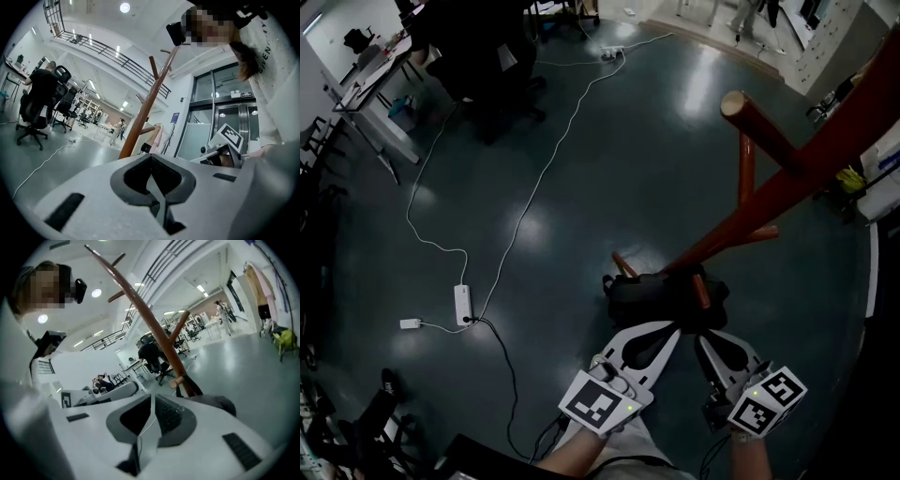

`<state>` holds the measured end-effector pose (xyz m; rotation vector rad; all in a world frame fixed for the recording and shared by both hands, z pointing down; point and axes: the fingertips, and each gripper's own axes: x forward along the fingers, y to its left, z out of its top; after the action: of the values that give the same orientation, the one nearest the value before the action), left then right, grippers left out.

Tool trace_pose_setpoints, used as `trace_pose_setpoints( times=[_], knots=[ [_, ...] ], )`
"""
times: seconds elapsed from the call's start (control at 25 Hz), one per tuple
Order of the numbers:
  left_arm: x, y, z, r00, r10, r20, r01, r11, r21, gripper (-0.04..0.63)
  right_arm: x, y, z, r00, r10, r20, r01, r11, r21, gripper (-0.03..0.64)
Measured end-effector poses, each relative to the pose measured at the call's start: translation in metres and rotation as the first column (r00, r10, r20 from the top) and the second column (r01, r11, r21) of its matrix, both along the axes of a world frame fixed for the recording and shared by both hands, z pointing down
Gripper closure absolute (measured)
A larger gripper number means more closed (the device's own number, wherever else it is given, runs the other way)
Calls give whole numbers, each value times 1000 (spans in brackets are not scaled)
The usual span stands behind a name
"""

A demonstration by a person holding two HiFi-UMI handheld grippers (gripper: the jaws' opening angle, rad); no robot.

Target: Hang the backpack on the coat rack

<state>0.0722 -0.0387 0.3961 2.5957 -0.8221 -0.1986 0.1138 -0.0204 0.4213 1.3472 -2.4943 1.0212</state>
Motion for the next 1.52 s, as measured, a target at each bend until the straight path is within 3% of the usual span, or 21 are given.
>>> trace_pose_setpoints(
  times=[0.32,0.68,1.52],
  knots=[
    [-7,16,-42,1000,6,12,-7,996,91,586,-16,16,-59,992,-21,-125,42,985,169,578],
    [-15,34,-80,1000,7,14,-9,988,155,586,-31,40,-99,983,-9,-184,59,962,268,581],
    [-23,39,-94,1000,-8,29,2,979,202,586,-45,45,-127,976,-1,-216,83,927,367,588]
  ],
)
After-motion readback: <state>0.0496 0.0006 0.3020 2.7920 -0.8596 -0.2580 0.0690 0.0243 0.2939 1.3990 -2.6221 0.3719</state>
